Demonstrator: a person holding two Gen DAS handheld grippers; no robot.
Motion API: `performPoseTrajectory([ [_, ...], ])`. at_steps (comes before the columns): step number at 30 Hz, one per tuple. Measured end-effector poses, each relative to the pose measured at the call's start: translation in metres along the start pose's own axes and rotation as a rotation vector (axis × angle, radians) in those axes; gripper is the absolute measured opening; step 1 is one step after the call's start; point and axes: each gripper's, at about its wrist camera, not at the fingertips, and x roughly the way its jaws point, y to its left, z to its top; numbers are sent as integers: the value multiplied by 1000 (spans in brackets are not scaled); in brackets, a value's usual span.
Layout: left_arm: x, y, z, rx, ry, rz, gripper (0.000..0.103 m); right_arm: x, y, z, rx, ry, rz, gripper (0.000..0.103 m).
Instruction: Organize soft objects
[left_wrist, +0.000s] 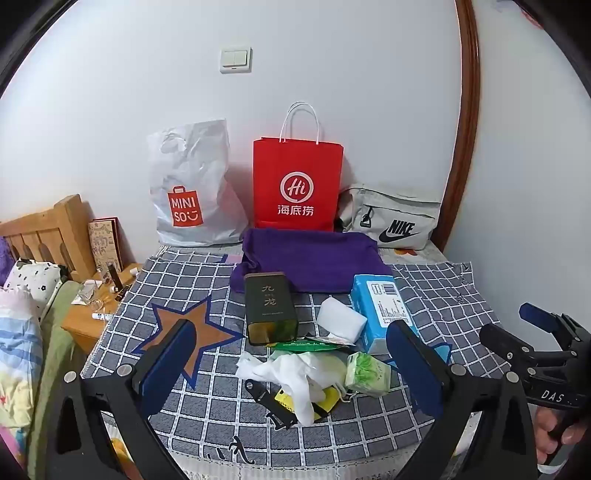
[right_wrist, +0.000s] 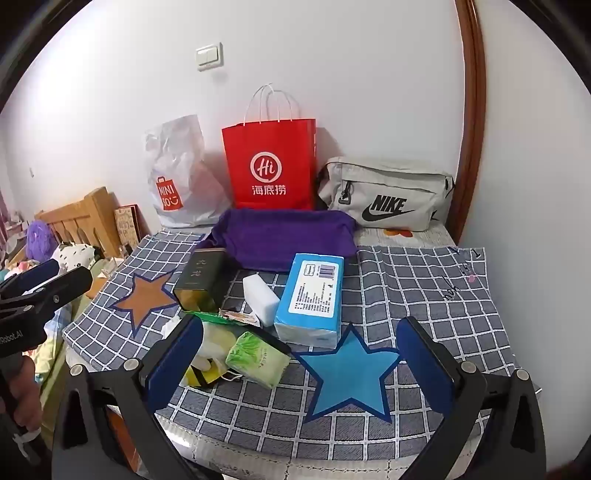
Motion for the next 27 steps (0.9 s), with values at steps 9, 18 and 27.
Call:
performPoseTrajectory([
  [9,1,-4,1,7,5,9,103,2,-1,0,3,8,2,103],
  [18,-2,-4,-1,8,2,7,103,-2,1,0,0,9,8,103],
  [27,-6,-5,-1,12,2,11,103,-4,0,1,4,6,6,103],
])
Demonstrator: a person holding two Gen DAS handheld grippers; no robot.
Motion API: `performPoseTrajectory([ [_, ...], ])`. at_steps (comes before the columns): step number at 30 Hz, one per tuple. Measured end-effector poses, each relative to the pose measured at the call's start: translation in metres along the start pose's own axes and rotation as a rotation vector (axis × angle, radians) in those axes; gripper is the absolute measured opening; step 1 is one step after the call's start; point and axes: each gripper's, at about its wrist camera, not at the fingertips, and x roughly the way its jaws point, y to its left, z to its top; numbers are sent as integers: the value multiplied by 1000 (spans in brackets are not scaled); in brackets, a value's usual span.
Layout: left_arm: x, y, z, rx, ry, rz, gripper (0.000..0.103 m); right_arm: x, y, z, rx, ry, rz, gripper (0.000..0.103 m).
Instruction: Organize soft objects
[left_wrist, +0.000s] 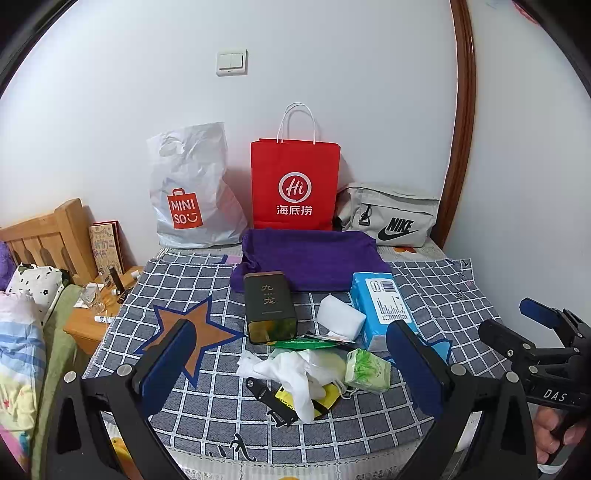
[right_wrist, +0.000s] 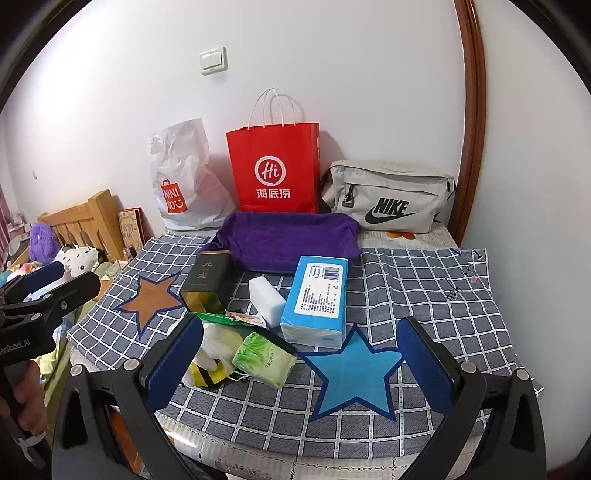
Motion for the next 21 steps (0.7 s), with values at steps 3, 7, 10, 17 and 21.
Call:
performPoseTrajectory([
  [3,-1,1,0,0,-1,-1,103,-1,-1,1,7,0,1,103],
  [7,-1,1,0,2,0,0,103,-2,-2,3,11,-2,2,103],
  [10,-2,1,0,2,0,0,103,-3,-3,4,12,-3,2,103],
  [17,-4,1,1,5,0,1,103,-4,-3,3,11,-7,4,103],
  [21,-3,1,1,6,-1,2,103,-5,-3,2,11,-10,3,103],
])
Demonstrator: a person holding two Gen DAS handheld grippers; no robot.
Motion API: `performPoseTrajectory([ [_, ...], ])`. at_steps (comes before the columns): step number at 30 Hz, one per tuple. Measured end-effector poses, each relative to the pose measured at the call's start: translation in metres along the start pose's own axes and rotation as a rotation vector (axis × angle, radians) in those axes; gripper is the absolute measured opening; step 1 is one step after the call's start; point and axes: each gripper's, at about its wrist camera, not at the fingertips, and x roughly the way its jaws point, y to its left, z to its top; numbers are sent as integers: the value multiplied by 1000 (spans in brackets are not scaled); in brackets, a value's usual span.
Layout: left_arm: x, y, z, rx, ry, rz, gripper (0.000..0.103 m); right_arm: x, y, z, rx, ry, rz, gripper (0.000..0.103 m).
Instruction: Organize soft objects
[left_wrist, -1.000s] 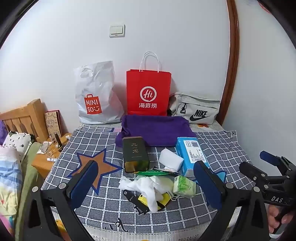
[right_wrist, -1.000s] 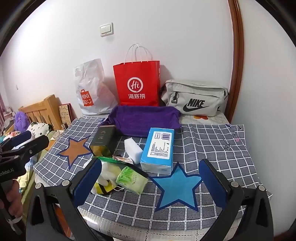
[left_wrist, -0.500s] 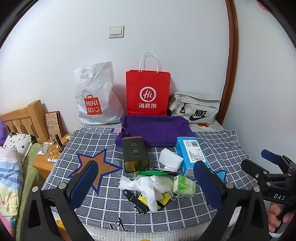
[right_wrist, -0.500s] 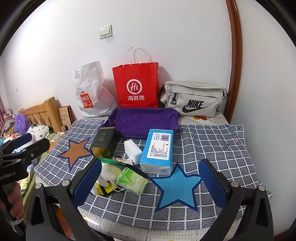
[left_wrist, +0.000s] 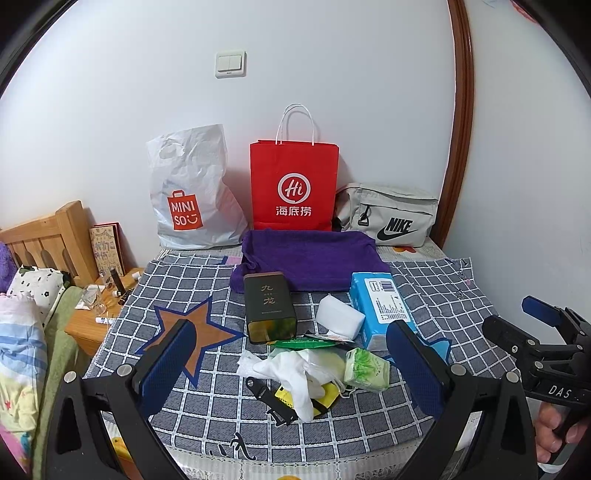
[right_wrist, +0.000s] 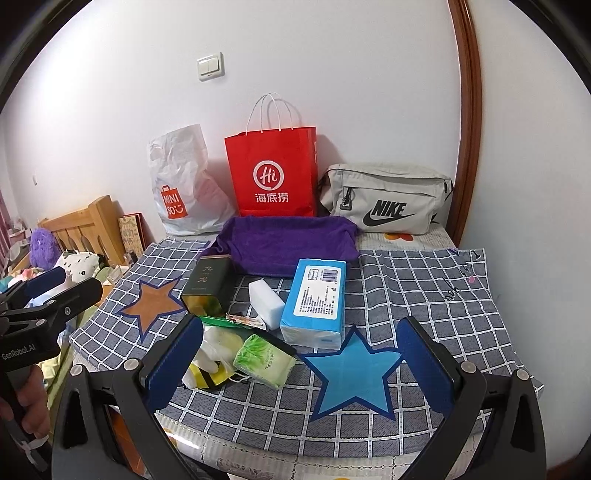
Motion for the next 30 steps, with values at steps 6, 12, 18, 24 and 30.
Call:
performPoseTrajectory([
  [6,0,0,0,1,-1,0,103,-1,0,0,0,-3,1,103],
  [12,0,0,0,2,0,1,103,-3,1,1,1,-4,3,103],
  [18,0,0,0,3,-1,1,103,-4,2,0,1,-6,3,103],
  [24,0,-1,0,3,-1,2,103,-4,3,0,1,-8,3,103],
  [30,0,0,0,4,-2,1,103,-4,3,0,1,-8,3,103],
])
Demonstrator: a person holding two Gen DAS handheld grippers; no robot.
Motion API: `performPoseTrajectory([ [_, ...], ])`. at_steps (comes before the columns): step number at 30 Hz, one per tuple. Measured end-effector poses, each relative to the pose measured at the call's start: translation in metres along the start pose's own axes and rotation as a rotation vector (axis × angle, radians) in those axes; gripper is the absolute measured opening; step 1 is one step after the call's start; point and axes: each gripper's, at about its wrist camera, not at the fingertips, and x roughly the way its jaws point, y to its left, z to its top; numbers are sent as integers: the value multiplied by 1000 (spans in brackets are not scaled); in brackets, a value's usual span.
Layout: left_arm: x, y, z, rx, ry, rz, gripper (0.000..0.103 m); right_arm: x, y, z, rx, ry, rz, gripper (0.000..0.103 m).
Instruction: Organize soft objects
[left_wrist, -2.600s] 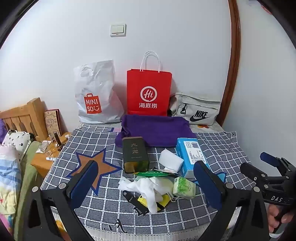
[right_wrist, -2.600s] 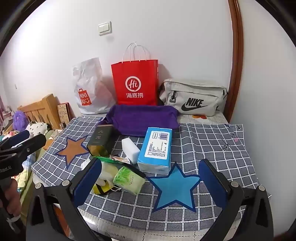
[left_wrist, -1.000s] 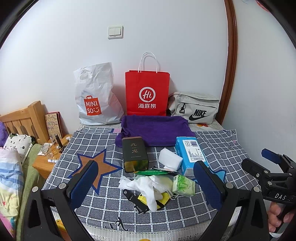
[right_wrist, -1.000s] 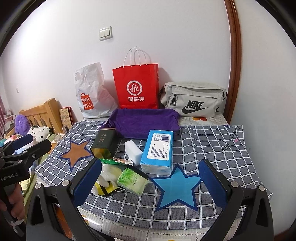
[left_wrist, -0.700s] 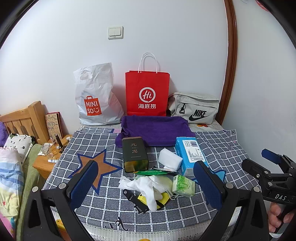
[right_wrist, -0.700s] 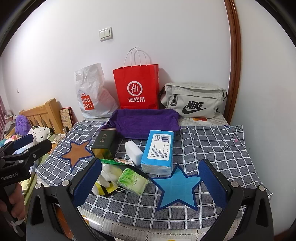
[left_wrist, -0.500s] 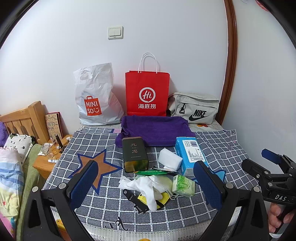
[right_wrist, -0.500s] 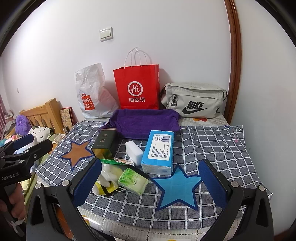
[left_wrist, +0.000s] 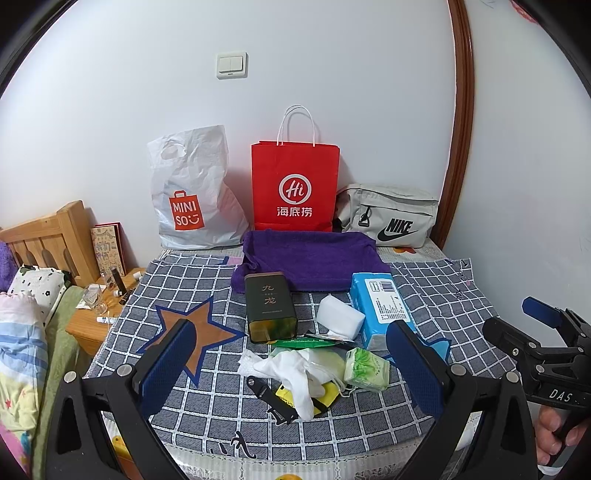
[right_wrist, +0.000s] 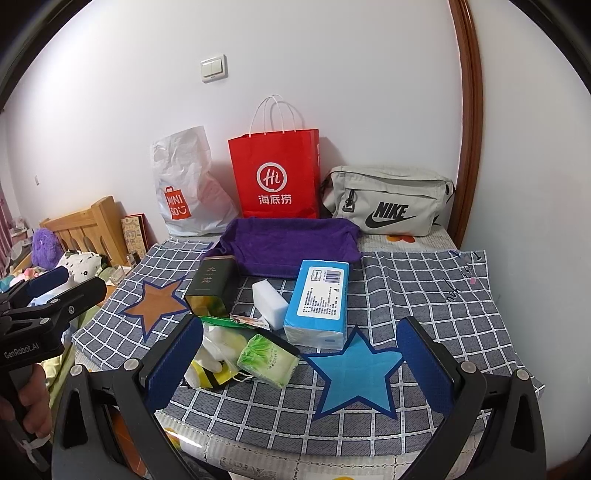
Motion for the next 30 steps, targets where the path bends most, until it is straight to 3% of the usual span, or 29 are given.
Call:
performPoseTrajectory([
  [22,-9,-2,5,1,-1,-15,103,-2,5,0,-6,-7,6,103],
  [30,5,2,6,-1,14,4,103,5,2,-2,-11,-1,30,103],
])
